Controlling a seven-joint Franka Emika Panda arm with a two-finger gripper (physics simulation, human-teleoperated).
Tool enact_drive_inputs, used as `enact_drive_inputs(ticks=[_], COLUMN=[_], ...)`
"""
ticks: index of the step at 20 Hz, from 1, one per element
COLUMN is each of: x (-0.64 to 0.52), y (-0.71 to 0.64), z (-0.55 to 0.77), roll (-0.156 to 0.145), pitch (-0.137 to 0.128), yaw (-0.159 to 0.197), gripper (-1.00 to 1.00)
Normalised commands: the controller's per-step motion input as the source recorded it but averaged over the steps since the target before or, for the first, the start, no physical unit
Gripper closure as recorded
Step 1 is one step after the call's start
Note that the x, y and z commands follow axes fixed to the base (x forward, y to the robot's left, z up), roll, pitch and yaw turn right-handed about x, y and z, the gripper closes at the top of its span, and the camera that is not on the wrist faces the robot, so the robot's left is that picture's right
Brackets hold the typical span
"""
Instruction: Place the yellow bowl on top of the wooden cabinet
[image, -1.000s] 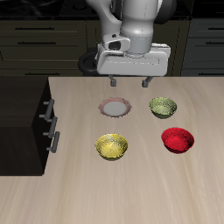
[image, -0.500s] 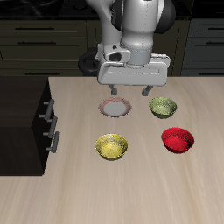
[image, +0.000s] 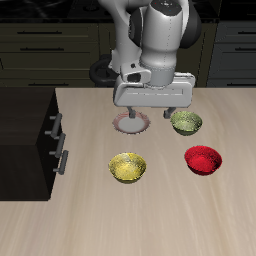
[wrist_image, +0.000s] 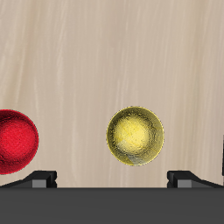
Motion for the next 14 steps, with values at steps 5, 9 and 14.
enact_drive_inputs(ticks=[5, 9, 14], x=[0.03, -0.02, 0.05], y=[0.06, 0.03, 0.01], z=[-0.20, -0.11, -0.09], roll=[-0.005, 0.004, 0.008], pitch=[0.002, -0.006, 0.020], yaw=[0.043, 0.012, -0.012], gripper=[-1.00, -1.00, -1.00])
